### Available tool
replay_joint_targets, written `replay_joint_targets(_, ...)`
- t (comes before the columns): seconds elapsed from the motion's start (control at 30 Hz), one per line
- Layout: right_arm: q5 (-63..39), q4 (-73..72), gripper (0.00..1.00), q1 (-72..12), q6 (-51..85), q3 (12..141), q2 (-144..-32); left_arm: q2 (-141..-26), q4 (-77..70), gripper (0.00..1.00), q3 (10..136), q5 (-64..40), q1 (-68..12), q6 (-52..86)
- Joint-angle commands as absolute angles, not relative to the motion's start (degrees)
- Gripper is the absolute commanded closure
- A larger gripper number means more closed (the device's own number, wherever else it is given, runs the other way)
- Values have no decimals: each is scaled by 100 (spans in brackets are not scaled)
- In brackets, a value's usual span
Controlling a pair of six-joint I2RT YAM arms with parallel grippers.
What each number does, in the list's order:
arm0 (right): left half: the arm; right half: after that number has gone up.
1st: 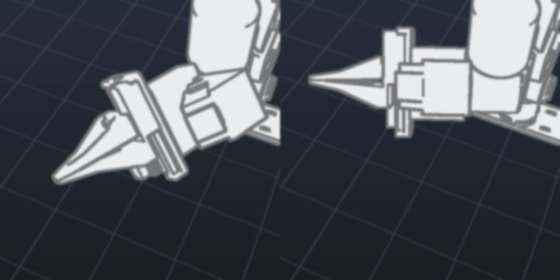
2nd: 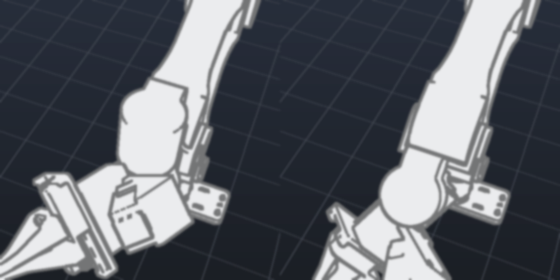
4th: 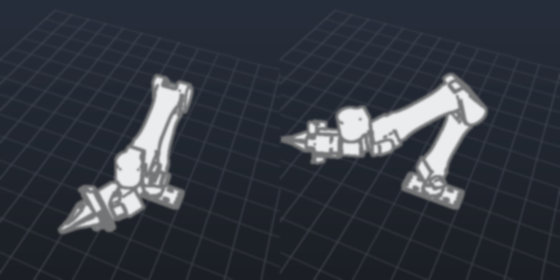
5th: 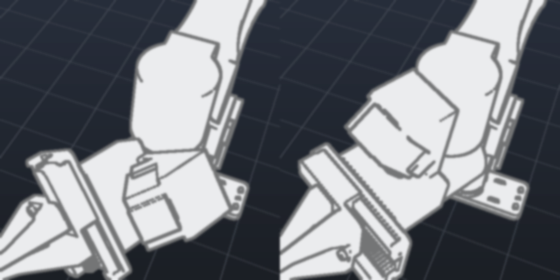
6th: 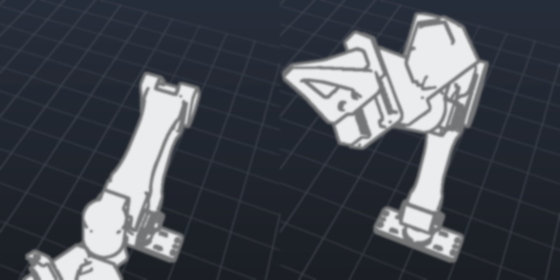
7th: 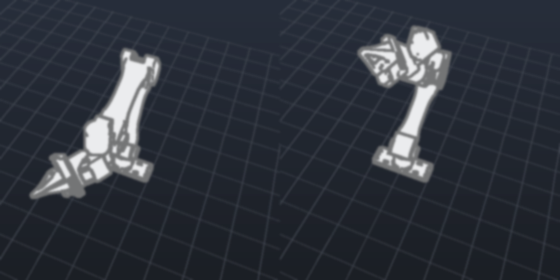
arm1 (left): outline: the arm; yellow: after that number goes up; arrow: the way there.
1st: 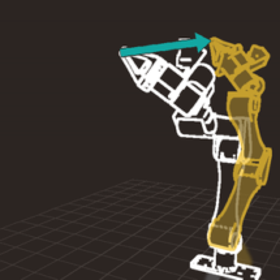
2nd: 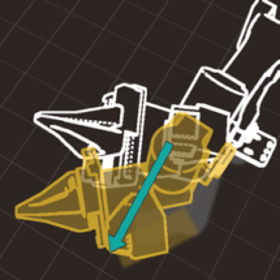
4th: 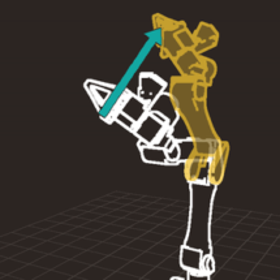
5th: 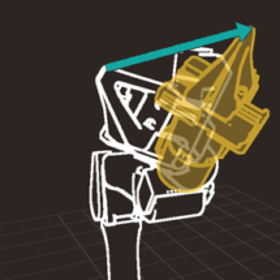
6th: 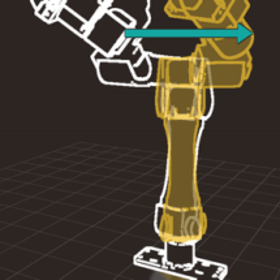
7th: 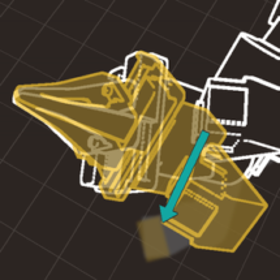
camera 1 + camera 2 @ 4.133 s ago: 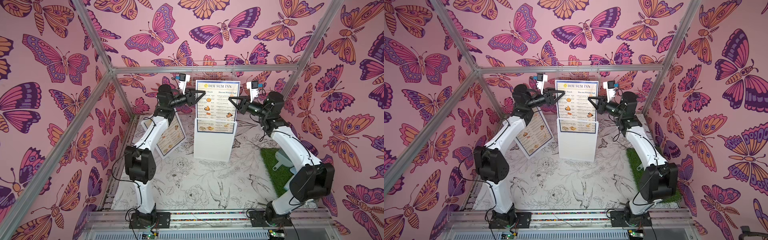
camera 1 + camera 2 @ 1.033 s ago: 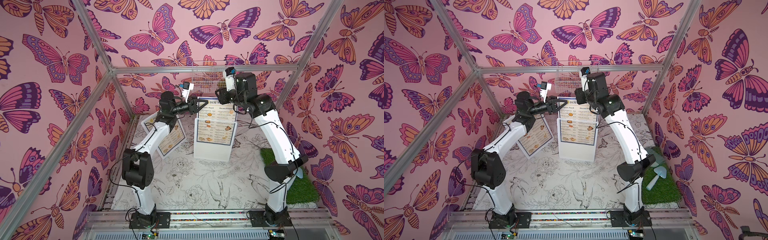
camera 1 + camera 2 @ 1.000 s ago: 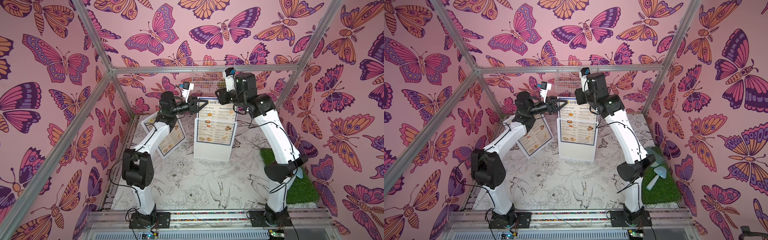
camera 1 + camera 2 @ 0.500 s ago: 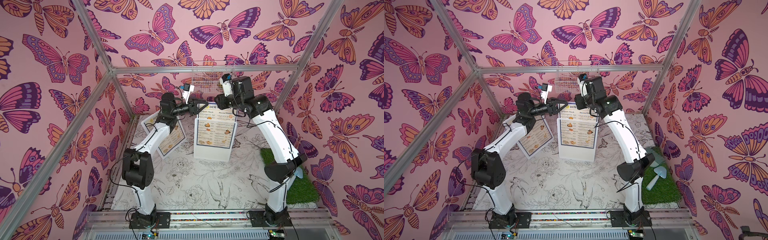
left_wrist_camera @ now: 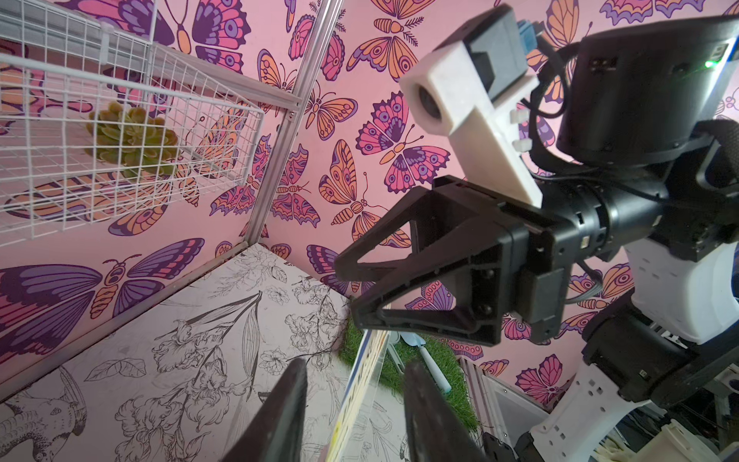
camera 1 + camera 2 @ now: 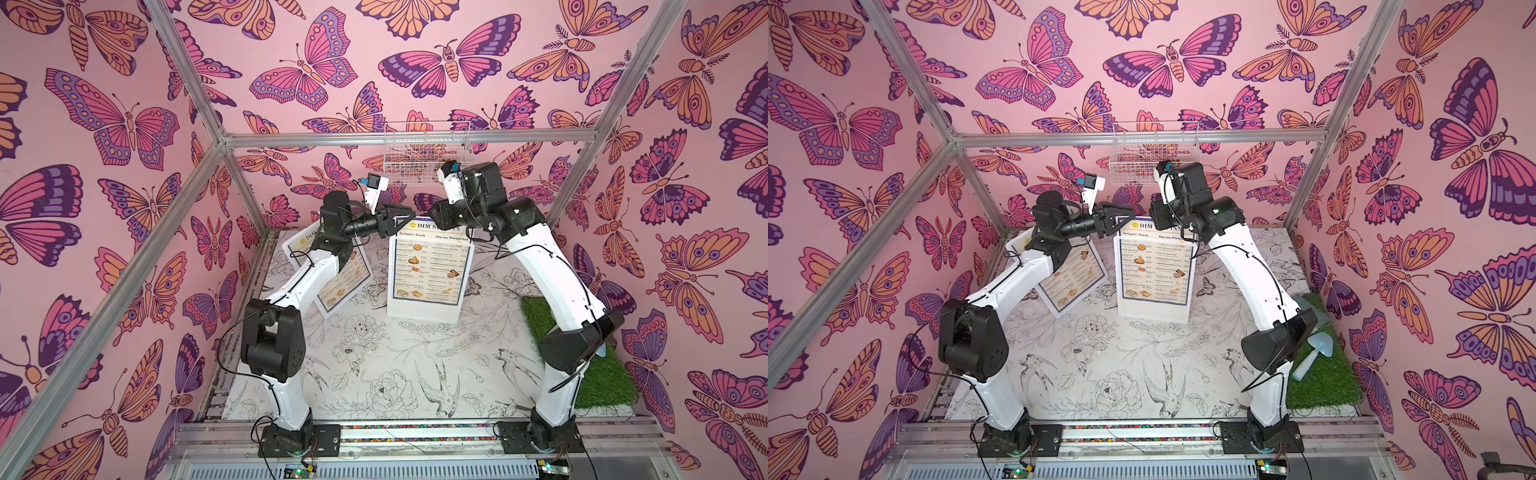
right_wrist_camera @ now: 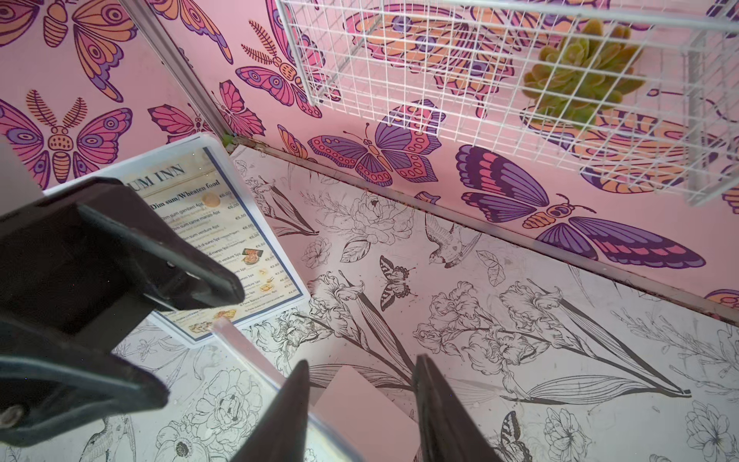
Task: Insert the menus into the narrow rack
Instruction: Insert the menu into the narrow rack.
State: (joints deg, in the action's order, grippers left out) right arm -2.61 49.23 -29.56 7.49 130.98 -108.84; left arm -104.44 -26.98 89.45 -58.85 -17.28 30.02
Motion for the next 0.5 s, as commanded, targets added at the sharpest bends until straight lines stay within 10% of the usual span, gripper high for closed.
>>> replay_joint_targets(0.0,-288,4865,55,-2970,784,13195,-10744,-10170,-2769,58,8684,-5876,-1741,2853)
replay_joint_targets(0.47,-281,4466,56,-2979,818,11943,-10301,-10036,-2733,57,8350,-5724,-1722,2736)
